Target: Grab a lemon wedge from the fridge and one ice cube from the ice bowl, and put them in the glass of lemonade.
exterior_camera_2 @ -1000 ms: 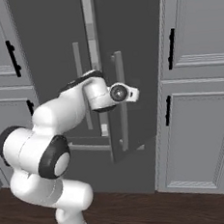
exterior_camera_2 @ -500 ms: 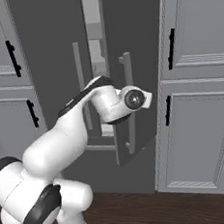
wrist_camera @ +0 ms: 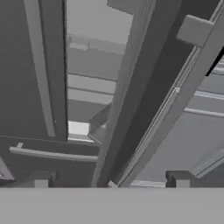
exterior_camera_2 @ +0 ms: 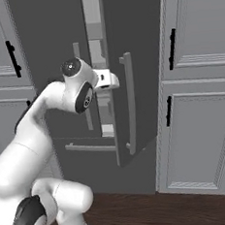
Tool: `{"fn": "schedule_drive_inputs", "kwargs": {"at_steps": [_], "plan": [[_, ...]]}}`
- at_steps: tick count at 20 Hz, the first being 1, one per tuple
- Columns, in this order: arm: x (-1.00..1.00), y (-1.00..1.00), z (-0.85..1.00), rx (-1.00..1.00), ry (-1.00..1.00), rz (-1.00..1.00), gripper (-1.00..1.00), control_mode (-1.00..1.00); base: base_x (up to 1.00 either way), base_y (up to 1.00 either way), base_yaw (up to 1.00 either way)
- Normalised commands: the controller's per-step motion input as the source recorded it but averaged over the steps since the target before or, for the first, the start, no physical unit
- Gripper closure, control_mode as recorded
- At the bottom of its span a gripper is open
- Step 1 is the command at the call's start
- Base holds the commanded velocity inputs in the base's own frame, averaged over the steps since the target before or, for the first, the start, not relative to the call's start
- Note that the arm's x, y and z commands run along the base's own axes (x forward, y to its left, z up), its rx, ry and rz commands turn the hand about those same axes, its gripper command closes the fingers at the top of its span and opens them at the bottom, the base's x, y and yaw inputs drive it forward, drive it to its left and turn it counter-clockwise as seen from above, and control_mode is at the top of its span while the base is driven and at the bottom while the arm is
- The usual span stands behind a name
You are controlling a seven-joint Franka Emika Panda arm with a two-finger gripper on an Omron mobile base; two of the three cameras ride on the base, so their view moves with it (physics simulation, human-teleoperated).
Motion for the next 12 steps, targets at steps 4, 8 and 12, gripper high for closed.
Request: {"fn": "schedule_drive_inputs", "kwargs": {"at_steps": [4,8,12], "plan": [[-0.12,1.00,-0.02,-0.50,0.13,0.00,-1.00,-1.00,0.00,0.00,0.00],[0.59,0.60,-0.19,-0.35,0.10,0.00,-1.00,-1.00,0.00,0.00,0.00],[0.85,0.00,-0.11,-0.18,0.15,0.00,-1.00,-1.00,0.00,0.00,0.00]]}}
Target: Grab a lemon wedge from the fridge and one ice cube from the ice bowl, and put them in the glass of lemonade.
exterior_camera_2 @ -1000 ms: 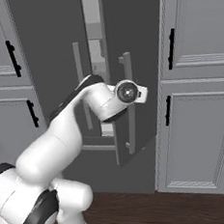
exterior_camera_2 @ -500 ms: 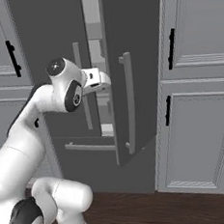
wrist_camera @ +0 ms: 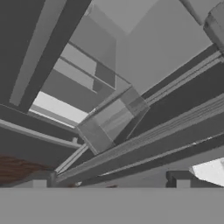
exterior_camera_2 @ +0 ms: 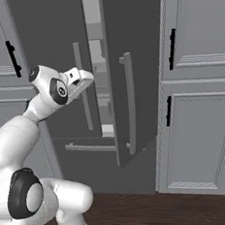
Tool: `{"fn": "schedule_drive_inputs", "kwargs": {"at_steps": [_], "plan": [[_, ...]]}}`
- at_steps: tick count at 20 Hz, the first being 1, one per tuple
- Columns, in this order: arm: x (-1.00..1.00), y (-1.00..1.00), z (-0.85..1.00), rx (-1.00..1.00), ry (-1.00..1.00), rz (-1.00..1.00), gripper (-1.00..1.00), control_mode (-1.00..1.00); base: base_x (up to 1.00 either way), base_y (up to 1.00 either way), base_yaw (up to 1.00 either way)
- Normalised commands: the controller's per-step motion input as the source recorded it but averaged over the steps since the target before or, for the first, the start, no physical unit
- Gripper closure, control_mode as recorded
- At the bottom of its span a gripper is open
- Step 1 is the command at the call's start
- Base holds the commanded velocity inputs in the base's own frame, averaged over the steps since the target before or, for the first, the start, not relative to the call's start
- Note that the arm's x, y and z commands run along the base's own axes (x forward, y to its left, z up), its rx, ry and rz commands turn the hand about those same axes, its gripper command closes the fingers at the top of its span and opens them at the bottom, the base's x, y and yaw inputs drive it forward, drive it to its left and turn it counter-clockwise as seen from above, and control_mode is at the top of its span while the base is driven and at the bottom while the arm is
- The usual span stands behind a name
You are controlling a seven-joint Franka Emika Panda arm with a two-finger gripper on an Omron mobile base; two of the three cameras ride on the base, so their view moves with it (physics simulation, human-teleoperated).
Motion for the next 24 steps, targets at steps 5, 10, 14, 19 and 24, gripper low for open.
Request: {"fn": "schedule_drive_inputs", "kwargs": {"at_steps": [5,10,14,19,24], "plan": [[0.95,0.00,-0.10,-0.15,0.15,0.00,-1.00,-1.00,0.00,0.00,0.00],[1.00,-0.22,-0.13,-0.15,0.10,0.00,-1.00,-1.00,0.00,0.00,0.00],[0.46,-0.86,-0.21,-0.10,0.03,-0.08,-1.00,-1.00,0.00,0.00,0.00],[-0.13,-1.00,-0.29,-0.03,0.01,-0.18,-1.00,-1.00,0.00,0.00,0.00],[-0.61,-1.00,-0.23,0.00,0.00,-0.21,-1.00,-1.00,0.00,0.00,0.00]]}}
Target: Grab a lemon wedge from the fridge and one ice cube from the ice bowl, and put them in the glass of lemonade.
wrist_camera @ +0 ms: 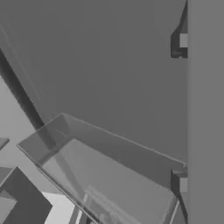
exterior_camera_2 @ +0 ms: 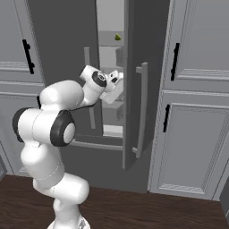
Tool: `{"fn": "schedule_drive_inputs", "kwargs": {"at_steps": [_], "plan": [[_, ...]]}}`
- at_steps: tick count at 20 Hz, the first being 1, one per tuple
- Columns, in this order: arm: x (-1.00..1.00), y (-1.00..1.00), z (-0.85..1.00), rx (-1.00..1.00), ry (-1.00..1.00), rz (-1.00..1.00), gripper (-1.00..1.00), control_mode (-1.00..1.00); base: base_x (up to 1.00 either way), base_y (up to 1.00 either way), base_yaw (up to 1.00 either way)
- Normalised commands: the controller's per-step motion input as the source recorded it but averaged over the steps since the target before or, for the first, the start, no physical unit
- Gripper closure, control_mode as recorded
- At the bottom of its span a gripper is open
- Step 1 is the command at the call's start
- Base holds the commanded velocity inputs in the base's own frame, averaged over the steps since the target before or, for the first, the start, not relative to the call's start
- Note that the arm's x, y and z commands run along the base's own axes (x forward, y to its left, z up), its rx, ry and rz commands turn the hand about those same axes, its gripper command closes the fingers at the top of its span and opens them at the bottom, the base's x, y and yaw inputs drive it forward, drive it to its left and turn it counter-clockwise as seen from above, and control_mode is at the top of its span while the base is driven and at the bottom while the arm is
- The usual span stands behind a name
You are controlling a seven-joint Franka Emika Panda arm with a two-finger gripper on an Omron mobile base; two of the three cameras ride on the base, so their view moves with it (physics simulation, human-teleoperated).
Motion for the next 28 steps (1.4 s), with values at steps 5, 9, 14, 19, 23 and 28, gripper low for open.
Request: {"fn": "schedule_drive_inputs", "kwargs": {"at_steps": [5,9,14,19,23,28], "plan": [[-0.76,-1.00,-0.01,0.00,-0.10,-0.13,-1.00,-1.00,0.00,0.00,0.00],[-0.94,-0.13,0.47,-0.01,-0.33,0.03,-1.00,-1.00,0.00,0.00,0.00],[-0.68,0.70,0.55,-0.03,-0.31,0.01,-1.00,-1.00,0.00,0.00,0.00],[-0.55,1.00,0.27,0.11,-0.25,0.00,-1.00,-1.00,0.00,0.00,0.00],[-0.64,1.00,0.13,0.26,-0.24,0.00,-1.00,-1.00,0.00,0.00,0.00],[-0.77,1.00,0.03,0.36,-0.15,0.01,-1.00,-1.00,0.00,0.00,0.00]]}}
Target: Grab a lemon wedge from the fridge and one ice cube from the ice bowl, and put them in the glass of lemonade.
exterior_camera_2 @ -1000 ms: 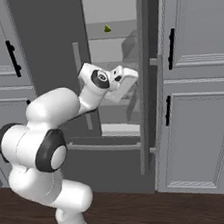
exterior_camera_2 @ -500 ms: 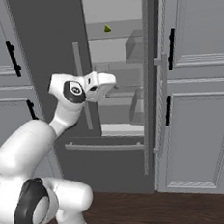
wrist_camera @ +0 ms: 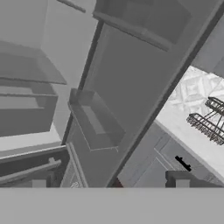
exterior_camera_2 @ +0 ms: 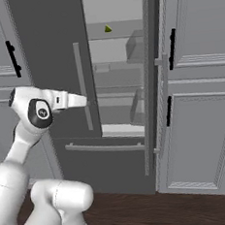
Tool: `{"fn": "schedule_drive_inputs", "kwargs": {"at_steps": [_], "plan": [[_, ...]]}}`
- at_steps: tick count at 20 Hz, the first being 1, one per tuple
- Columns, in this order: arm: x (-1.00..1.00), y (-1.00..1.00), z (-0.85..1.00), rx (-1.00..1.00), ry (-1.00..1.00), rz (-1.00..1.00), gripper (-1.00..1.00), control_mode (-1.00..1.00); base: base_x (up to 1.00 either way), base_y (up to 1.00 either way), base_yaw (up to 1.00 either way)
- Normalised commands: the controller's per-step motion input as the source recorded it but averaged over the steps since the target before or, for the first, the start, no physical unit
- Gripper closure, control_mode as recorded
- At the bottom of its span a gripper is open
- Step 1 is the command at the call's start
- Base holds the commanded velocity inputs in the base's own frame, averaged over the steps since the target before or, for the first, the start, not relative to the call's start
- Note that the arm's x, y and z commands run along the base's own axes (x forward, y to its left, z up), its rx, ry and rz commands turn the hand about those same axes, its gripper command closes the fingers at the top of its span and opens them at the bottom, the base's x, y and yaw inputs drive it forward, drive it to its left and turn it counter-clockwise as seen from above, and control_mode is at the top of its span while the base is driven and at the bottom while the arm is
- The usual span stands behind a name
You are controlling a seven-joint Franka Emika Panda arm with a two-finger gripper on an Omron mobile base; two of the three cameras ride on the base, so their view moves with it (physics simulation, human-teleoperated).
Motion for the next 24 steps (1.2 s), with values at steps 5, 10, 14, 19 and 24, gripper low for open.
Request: {"fn": "schedule_drive_inputs", "kwargs": {"at_steps": [5,10,14,19,24], "plan": [[0.00,0.95,0.16,0.42,-0.06,0.17,-1.00,-1.00,0.00,0.00,0.00],[0.24,0.22,0.69,0.35,-0.16,0.27,-1.00,-1.00,0.00,0.00,0.00],[0.60,0.06,0.08,0.09,0.04,0.16,-1.00,-1.00,0.00,0.00,0.00],[1.00,0.31,0.00,0.00,0.15,0.09,-1.00,-1.00,0.00,0.00,0.00],[1.00,0.22,0.00,0.00,0.04,0.08,-1.00,-1.00,0.00,0.00,0.00]]}}
